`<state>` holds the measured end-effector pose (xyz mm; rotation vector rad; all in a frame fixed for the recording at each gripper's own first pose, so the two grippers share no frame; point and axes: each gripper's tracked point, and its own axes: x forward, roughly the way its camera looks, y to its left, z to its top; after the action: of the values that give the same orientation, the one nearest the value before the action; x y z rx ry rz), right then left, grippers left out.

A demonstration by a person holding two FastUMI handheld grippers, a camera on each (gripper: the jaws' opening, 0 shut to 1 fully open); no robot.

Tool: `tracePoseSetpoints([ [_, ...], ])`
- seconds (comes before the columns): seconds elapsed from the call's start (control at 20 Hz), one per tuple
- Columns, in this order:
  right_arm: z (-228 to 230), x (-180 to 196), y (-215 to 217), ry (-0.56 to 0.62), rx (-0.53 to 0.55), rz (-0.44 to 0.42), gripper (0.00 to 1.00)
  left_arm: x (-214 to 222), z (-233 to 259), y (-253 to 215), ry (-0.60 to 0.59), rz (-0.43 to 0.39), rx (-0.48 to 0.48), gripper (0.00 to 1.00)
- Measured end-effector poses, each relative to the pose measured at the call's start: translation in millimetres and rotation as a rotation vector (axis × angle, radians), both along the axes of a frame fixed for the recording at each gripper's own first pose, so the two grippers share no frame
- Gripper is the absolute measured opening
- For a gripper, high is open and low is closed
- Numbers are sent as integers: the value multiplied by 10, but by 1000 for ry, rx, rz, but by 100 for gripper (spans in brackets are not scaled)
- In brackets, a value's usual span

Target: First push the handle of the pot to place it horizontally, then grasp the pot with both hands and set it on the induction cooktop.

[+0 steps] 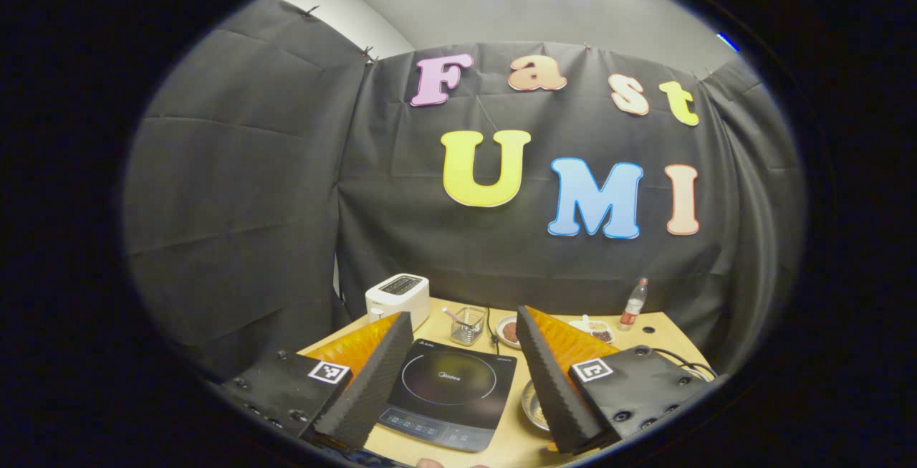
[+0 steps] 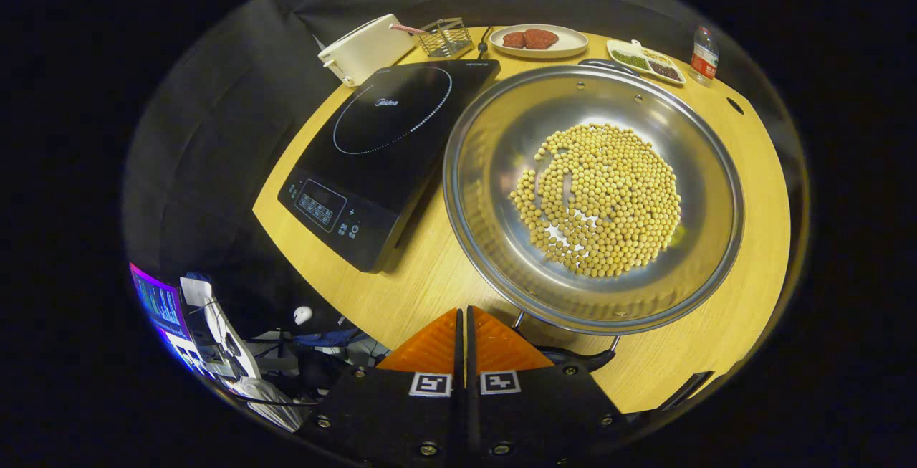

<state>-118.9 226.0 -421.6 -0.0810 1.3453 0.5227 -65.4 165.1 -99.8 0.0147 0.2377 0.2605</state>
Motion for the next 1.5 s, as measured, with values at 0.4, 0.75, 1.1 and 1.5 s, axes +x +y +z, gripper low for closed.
tracePoseSetpoints([
  [0.4,-51,28,-241,54,35,-159,0,117,6,-159,-6,-38,-14,95],
  [0.75,-62,178,-790,72,20,-324,0,216,-16,-404,-4,-82,-16,95],
  [1.1,-104,222,-1296,60,-41,-348,1,286,-129,-603,23,-103,-29,95],
  [1.5,-69,411,-1942,52,-123,-351,0,477,-227,-860,49,-109,-73,95],
])
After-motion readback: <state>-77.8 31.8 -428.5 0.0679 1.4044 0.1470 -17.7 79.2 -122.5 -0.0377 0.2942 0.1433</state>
